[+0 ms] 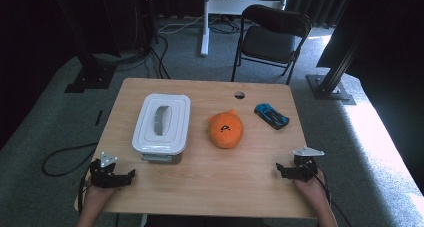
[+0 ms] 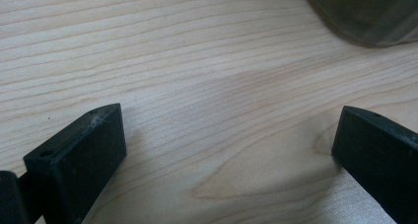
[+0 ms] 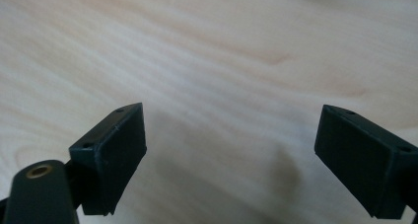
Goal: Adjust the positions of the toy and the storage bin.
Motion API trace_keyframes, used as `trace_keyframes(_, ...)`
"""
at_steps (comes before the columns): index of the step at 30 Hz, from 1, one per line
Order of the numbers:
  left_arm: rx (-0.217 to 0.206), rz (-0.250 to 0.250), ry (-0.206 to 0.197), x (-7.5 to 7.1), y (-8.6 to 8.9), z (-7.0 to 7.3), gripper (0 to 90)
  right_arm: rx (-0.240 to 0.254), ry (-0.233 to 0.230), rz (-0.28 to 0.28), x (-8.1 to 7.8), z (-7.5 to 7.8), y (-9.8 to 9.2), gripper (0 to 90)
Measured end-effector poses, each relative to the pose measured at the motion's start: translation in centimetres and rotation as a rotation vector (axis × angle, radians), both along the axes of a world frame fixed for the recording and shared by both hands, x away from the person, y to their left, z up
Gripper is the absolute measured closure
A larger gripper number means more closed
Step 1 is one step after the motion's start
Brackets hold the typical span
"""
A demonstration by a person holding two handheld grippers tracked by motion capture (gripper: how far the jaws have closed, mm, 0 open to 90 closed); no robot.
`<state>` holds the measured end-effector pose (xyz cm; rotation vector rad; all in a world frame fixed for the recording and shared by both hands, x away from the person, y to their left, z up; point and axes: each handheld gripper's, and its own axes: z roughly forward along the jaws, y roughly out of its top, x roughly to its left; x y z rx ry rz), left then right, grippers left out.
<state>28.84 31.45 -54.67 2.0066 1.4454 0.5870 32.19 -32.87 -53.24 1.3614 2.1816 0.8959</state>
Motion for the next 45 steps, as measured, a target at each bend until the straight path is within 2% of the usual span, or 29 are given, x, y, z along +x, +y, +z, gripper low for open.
trace_keyframes(5, 0.0, 0.0, 0.0, 0.0, 0.0, 0.0, 0.4, -0.003, -0.027, -0.002, 0.9, 1.0, -0.1, 11.5)
trace_keyframes(18, -0.001, 0.003, 0.0, 0.0, 0.0, 0.0, 0.4, 0.002, -0.025, -0.015, 3.8, 2.3, -0.6, 11.7)
trace_keyframes(29, -0.001, 0.004, 0.0, 0.0, 0.0, 0.0, 0.4, -0.001, -0.051, 0.003, 5.5, 3.4, -0.2, 12.0)
trace_keyframes(45, -0.001, 0.003, -0.001, 0.0, 0.0, 0.0, 0.4, -0.002, -0.049, 0.028, 9.6, 4.6, 1.1, 12.0)
